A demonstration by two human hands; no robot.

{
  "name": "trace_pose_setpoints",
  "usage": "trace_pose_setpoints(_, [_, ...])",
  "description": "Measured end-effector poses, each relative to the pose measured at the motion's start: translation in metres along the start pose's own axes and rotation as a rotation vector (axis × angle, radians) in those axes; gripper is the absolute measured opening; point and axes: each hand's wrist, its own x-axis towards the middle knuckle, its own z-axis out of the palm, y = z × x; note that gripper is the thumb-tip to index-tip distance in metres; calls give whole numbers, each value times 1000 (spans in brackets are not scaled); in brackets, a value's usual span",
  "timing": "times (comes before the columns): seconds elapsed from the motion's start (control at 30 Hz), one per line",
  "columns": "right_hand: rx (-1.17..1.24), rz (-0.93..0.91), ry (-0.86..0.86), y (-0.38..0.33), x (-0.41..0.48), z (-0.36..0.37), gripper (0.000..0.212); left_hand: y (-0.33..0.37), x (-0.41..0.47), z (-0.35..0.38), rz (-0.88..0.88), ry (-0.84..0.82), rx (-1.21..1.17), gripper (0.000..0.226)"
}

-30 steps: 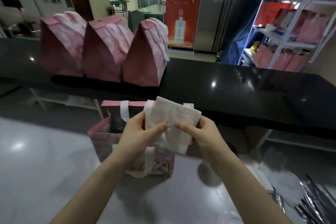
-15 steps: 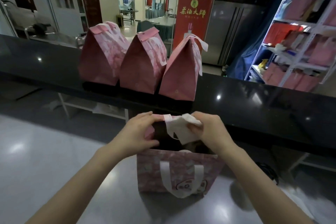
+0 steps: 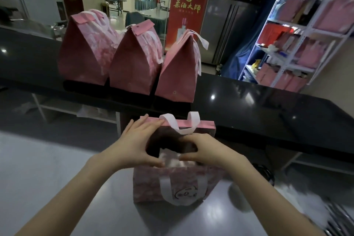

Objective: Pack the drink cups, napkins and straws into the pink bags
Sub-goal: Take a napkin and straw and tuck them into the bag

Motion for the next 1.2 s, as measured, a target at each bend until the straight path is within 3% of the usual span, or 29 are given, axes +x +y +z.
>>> trace_pose_setpoints(0.13, [135,-3,388,35,-63,-6,18,44,9,9,99,478,-79,32])
trace_pose_setpoints(0.2, [112,50,592,63,-98,-7,7,84,19,23,184,523,-116,13])
trace_pose_setpoints(0.27, [81,156,677,96,-134,-6,5,127,34,43,257,452,-169,8])
trace_pose_setpoints(0.53, [153,750,611,235,-272,30,7,296,100,177,525,-58,-251,7])
trace_pose_setpoints(0.63, [203,892,615,275,-307,52,20,339,118,234,589,-214,-207,12])
trace_pose_setpoints(0.8, [79,1033,540,336,-339,75,47,390,137,317,636,-423,-114,23])
trace_pose_setpoints(0.9, [25,1093,502,368,-349,84,53,413,142,354,629,-499,-101,31])
trace_pose_setpoints(1.07, [-62,1108,454,402,-352,95,44,441,149,403,609,-538,-96,40])
trace_pose_setpoints(1.2, [-64,1055,518,415,-355,96,26,441,152,428,561,-494,-45,53])
